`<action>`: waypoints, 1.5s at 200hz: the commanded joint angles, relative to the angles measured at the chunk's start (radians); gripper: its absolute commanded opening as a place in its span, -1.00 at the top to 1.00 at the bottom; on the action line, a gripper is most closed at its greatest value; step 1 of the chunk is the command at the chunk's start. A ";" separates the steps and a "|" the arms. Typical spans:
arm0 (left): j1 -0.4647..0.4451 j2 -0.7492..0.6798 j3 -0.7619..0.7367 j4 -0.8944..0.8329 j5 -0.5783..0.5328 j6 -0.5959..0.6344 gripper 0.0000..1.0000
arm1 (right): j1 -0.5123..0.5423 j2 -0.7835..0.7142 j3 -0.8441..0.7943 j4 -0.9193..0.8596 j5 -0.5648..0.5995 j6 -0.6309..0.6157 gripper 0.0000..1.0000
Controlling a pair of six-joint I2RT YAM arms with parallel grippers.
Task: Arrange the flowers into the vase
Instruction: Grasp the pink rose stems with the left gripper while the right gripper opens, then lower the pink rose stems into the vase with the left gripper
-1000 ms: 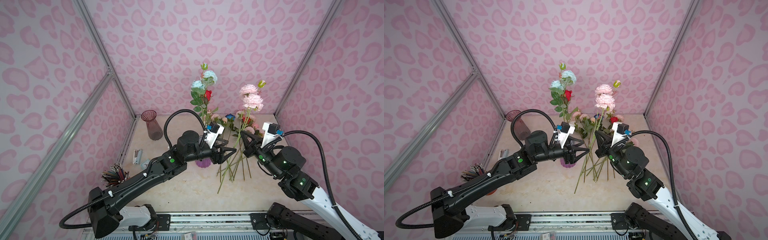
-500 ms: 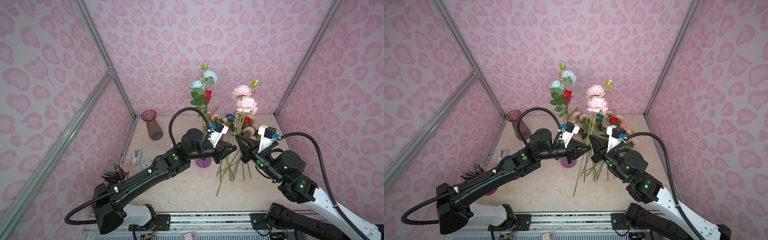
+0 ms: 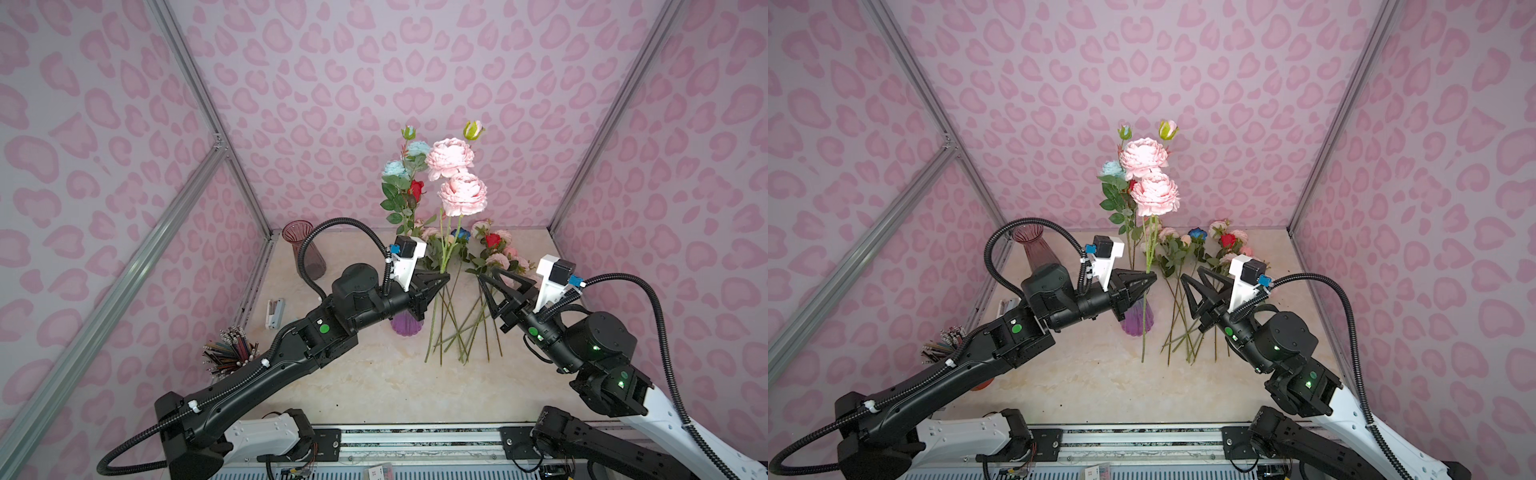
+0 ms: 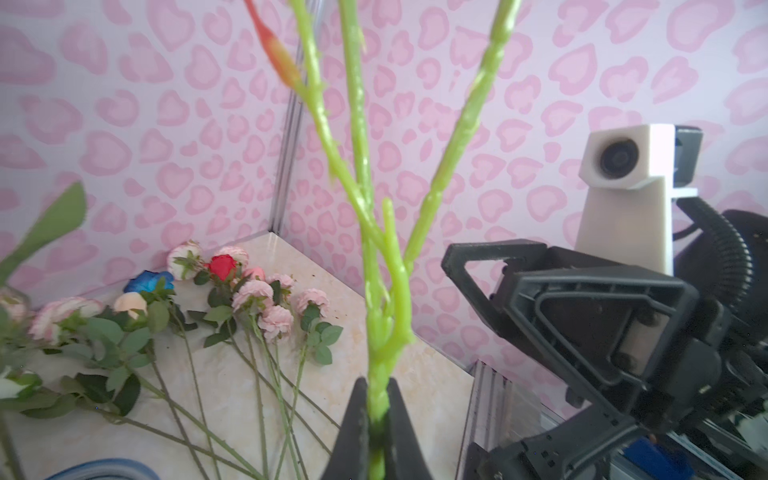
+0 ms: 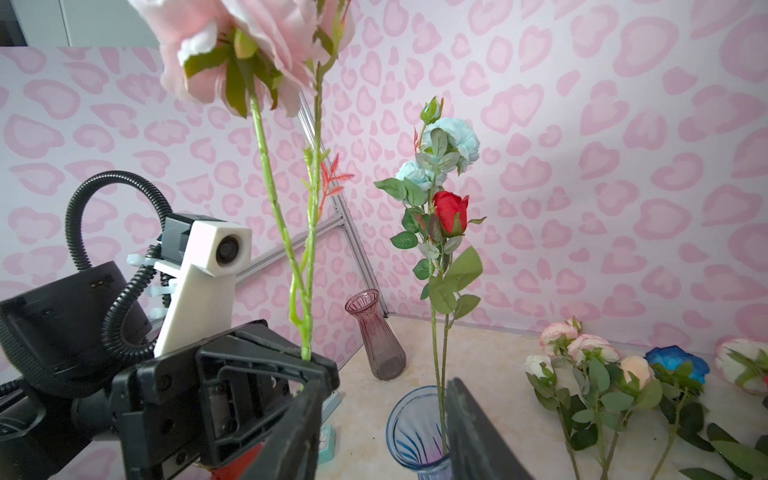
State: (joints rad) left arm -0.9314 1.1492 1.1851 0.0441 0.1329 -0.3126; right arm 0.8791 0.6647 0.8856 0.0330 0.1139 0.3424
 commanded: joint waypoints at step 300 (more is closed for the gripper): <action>0.135 0.001 0.102 0.242 -0.342 0.307 0.93 | -0.244 0.148 -0.156 -0.078 0.176 0.027 -0.03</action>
State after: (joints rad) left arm -0.7994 1.0924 1.2358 0.2375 -0.2611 0.0067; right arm 0.6605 0.8219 0.7444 -0.0414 0.3210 0.3496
